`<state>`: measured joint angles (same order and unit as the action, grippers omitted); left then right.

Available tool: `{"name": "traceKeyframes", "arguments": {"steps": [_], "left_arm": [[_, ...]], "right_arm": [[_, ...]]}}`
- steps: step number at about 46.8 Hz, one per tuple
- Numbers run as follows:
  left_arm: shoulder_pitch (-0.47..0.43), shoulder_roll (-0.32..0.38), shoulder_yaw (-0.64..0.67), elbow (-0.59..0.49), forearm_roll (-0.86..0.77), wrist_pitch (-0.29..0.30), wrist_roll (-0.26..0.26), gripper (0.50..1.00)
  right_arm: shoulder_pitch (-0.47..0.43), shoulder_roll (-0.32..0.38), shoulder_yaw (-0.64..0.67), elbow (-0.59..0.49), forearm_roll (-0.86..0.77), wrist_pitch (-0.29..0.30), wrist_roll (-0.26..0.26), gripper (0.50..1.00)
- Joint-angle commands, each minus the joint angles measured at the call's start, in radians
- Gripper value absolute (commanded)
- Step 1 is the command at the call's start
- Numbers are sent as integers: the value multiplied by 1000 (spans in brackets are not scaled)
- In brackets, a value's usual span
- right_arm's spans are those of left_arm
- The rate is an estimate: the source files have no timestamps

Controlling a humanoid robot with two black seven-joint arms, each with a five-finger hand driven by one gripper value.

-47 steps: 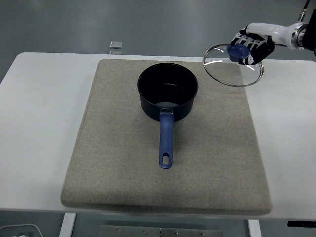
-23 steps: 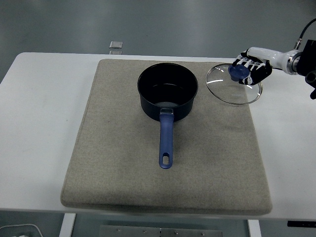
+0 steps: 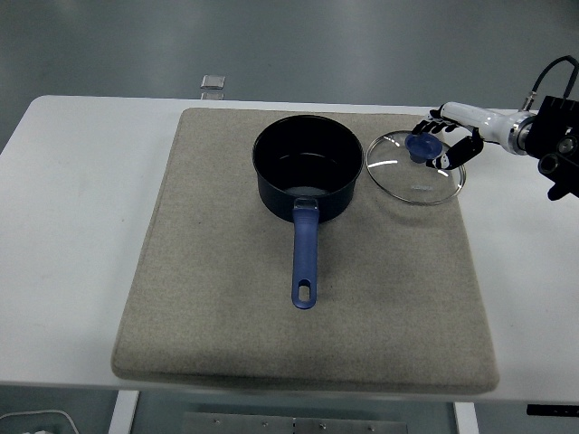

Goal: Lift the pot lid and place it to the right of the pot.

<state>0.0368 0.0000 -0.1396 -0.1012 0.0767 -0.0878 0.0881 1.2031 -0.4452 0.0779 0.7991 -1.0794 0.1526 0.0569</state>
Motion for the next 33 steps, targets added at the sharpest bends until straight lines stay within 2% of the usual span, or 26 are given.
{"name": "traceKeyframes", "arguments": {"steps": [1,8,12,17,25,33], "left_arm": [[0,0,0,0,0,-1,-1,1000],[0,0,0,0,0,0,-1,1000],[0,0,0,0,0,0,-1,1000],[0,0,0,0,0,0,1,1000],[0,0,0,0,0,0,-1,1000],[0,0,0,0,0,-1,-1,1000]], "right_arm": [[9,-4,10,2,4,8,0,917],[33,-12,23,2,50,21,21,917],[33,-13,51,2,137,73,47,917],[32,-13,97,0,258,120,47,917],[27,-7,117,0,426,130,47,917],[9,-3,115,-6,677,148,40,917]]}}
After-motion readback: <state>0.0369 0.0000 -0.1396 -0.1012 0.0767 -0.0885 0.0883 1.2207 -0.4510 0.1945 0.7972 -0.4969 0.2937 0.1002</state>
